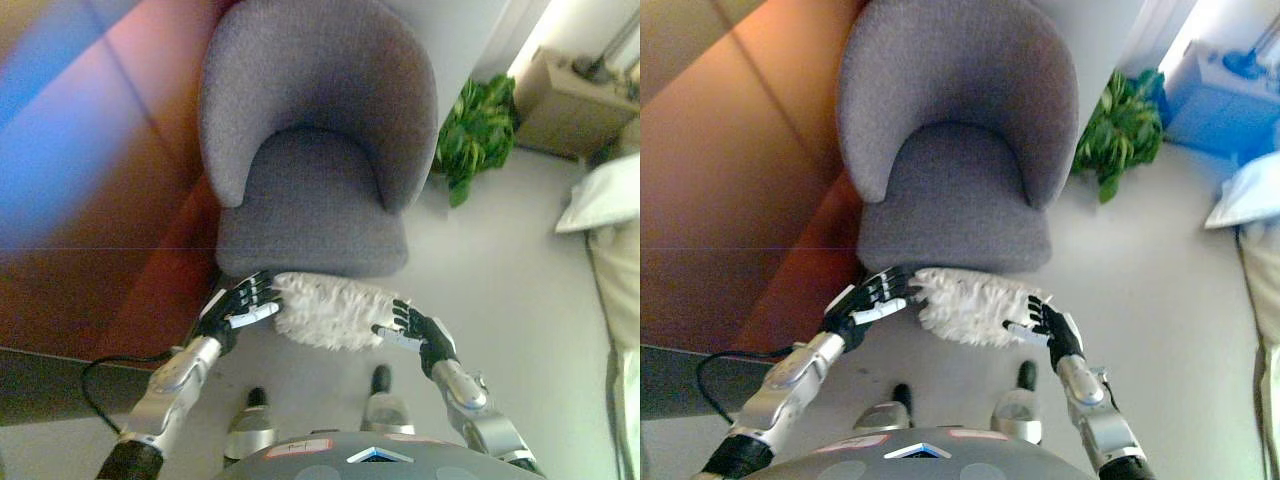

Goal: Pick up the pillow and put it on the sofa.

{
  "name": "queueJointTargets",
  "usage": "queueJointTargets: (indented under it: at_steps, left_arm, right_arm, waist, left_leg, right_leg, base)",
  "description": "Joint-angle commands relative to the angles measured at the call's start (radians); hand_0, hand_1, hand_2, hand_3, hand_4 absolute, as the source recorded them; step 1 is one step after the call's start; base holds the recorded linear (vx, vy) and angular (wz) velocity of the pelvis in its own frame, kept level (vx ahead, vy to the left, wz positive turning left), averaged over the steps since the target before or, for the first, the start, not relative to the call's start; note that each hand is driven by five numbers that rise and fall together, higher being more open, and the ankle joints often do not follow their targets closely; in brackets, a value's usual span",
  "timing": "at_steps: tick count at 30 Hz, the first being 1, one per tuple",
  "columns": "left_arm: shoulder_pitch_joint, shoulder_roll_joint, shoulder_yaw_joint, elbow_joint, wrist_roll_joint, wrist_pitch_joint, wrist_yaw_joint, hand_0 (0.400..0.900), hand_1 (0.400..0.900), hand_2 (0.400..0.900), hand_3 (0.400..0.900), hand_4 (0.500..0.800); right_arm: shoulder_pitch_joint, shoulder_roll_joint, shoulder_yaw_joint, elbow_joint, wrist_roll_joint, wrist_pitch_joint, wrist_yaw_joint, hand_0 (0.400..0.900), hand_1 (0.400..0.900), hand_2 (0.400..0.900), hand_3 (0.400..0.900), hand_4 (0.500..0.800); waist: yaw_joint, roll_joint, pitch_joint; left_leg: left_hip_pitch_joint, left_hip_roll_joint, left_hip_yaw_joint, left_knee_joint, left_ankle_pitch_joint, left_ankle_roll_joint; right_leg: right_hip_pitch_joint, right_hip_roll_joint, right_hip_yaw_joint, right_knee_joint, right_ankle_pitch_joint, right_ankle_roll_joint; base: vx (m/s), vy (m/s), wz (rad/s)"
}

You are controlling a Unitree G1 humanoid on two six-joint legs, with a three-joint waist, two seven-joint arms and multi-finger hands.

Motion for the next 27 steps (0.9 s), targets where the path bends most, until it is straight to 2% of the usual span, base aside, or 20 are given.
queueJointTargets:
  at_steps: [1,2,5,9,12,15,17,18,23,27]
  left_arm:
    - [-0.031,0.040,0.065,-0.187,-0.061,-0.095,-0.014,0.900,0.900,0.900,0.900,0.800]
    - [-0.049,0.045,0.055,-0.198,-0.069,-0.095,-0.027,0.900,0.900,0.900,0.900,0.800]
    - [-0.089,0.042,0.041,-0.193,-0.101,-0.113,-0.022,0.900,0.900,0.900,0.900,0.800]
    - [-0.139,0.056,0.012,-0.202,-0.118,-0.157,-0.041,0.900,0.900,0.900,0.900,0.800]
    - [-0.200,0.069,-0.020,-0.209,-0.123,-0.201,-0.028,0.900,0.900,0.900,0.900,0.800]
    - [-0.250,0.076,-0.049,-0.211,-0.128,-0.247,-0.018,0.900,0.900,0.900,0.900,0.800]
    - [-0.296,0.078,-0.085,-0.210,-0.115,-0.255,-0.067,0.900,0.900,0.900,0.900,0.800]
    - [-0.319,0.085,-0.104,-0.212,-0.112,-0.251,-0.086,0.900,0.900,0.900,0.900,0.800]
    - [-0.428,0.096,-0.172,-0.204,-0.123,-0.254,-0.092,0.900,0.900,0.900,0.900,0.800]
    - [-0.444,0.111,-0.185,-0.216,-0.128,-0.262,-0.098,0.900,0.900,0.900,0.900,0.800]
  right_arm:
    - [-0.070,-0.063,-0.048,-0.095,-0.140,-0.052,-0.058,0.900,0.900,0.900,0.900,0.800]
    - [-0.104,-0.085,-0.046,-0.066,-0.190,-0.065,-0.099,0.900,0.900,0.900,0.900,0.800]
    - [-0.185,-0.131,-0.044,-0.013,-0.344,-0.057,-0.164,0.900,0.900,0.900,0.900,0.800]
    - [-0.292,-0.182,-0.028,0.029,-0.487,-0.017,-0.264,0.900,0.900,0.900,0.900,0.800]
    - [-0.391,-0.186,-0.010,0.068,-0.526,0.006,-0.315,0.900,0.900,0.900,0.900,0.800]
    - [-0.462,-0.191,0.005,0.086,-0.548,0.024,-0.329,0.900,0.900,0.900,0.900,0.800]
    - [-0.519,-0.208,0.013,0.100,-0.536,0.029,-0.337,0.900,0.900,0.900,0.900,0.800]
    - [-0.553,-0.218,0.016,0.118,-0.540,0.031,-0.339,0.900,0.900,0.900,0.900,0.800]
    - [-0.699,-0.253,0.048,0.148,-0.501,0.053,-0.346,0.900,0.900,0.900,0.900,0.800]
    - [-0.748,-0.272,0.051,0.171,-0.481,0.073,-0.351,0.900,0.900,0.900,0.900,0.800]
  waist:
    - [0.007,-0.006,-0.010]
    - [0.014,-0.001,0.004]
    - [0.015,0.014,0.033]
    - [0.019,0.034,0.099]
    - [0.029,0.044,0.164]
    - [0.036,0.055,0.228]
    - [0.040,0.066,0.267]
    - [0.043,0.071,0.284]
    - [0.045,0.079,0.346]
    - [0.058,0.082,0.353]
  left_leg:
    - [-0.061,0.096,0.044,0.164,-0.077,0.027]
    - [-0.093,0.120,0.044,0.194,-0.069,0.016]
    - [-0.129,0.140,0.038,0.222,-0.070,0.003]
    - [-0.214,0.161,0.030,0.290,-0.083,0.000]
    - [-0.328,0.156,-0.010,0.376,-0.100,0.008]
    - [-0.478,0.148,-0.058,0.514,-0.139,0.008]
    - [-0.575,0.139,-0.082,0.580,-0.155,0.010]
    - [-0.616,0.138,-0.093,0.606,-0.158,0.008]
    - [-0.793,0.146,-0.112,0.758,-0.196,0.010]
    - [-0.949,0.158,-0.142,0.910,-0.248,0.015]
  right_leg:
    - [-0.096,-0.066,-0.032,0.120,0.017,0.015]
    - [-0.110,-0.063,-0.043,0.146,0.003,0.005]
    - [-0.163,-0.071,-0.052,0.199,-0.013,-0.001]
    - [-0.277,-0.128,-0.051,0.301,-0.022,-0.001]
    - [-0.396,-0.172,-0.019,0.399,-0.031,0.001]
    - [-0.502,-0.192,0.027,0.484,-0.058,0.001]
    - [-0.572,-0.199,0.046,0.527,-0.071,0.000]
    - [-0.603,-0.200,0.056,0.549,-0.077,0.000]
    - [-0.744,-0.190,0.110,0.700,-0.128,-0.003]
    - [-0.893,-0.201,0.141,0.859,-0.173,-0.003]
  base:
    - [0.12,-0.239,0.55]
    - [0.03,-0.198,0.53]
    - [0.01,-0.136,0.46]
    - [-0.10,-0.080,0.44]
    - [-0.17,-0.039,0.27]
    - [-0.17,0.012,0.16]
    - [-0.17,0.061,0.06]
    - [-0.14,0.057,0.07]
    - [-0.11,0.068,0.02]
    - [-0.04,0.095,-0.03]
